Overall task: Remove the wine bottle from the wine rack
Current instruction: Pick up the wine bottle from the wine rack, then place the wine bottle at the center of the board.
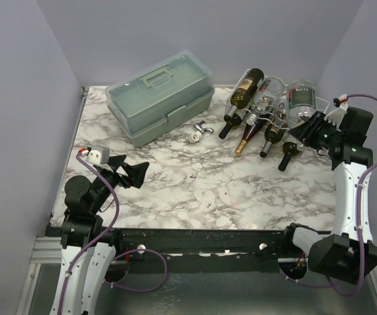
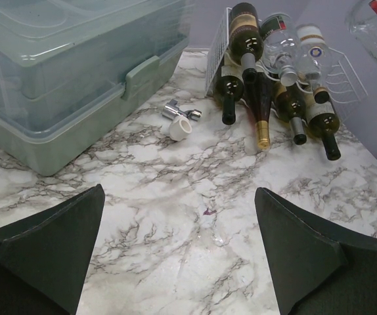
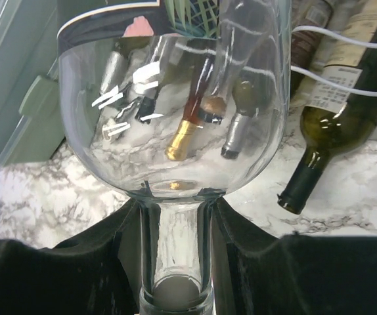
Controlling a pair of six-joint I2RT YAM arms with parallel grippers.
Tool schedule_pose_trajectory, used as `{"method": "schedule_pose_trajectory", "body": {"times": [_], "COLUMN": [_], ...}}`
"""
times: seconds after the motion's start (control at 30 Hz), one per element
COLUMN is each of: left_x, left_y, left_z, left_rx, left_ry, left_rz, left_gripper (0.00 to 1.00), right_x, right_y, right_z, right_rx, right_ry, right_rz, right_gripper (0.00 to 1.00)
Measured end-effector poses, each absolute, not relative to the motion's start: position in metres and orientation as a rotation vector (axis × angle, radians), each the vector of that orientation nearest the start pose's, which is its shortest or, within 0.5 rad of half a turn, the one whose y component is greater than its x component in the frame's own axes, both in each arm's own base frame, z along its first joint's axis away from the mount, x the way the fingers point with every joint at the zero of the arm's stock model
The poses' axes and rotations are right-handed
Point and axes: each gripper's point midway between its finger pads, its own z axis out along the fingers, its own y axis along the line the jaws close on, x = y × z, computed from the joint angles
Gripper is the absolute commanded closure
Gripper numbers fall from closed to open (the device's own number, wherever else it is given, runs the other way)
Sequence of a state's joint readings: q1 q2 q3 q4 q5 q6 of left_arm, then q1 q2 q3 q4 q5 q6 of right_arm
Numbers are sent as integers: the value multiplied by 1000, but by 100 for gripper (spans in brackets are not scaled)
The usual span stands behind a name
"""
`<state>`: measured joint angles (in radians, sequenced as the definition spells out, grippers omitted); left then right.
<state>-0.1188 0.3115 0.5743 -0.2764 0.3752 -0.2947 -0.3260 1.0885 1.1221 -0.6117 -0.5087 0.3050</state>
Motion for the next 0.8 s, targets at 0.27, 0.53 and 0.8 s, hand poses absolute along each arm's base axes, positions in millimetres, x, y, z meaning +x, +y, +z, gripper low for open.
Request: {"method": "schedule_pose_trajectory", "body": {"times": [0.27,0.53,0.8], "left_x": [212,209,196], "left_y": [-105,-120,-147], "left_z": [272,267,266], "left_rx": [177,269,407], "left_ry": [1611,1609,1585], "left_rz": [-630,-704,-802], "left_gripper": [2,4,4], "right_x": [308,291,270], "right_y": [28,63,81], "right_z": [260,255,240], "right_rx": [192,-26,-228], "right_ry": [2126,2182,2246], "right_rz": [631,698,700], "right_gripper": [100,100,100]}}
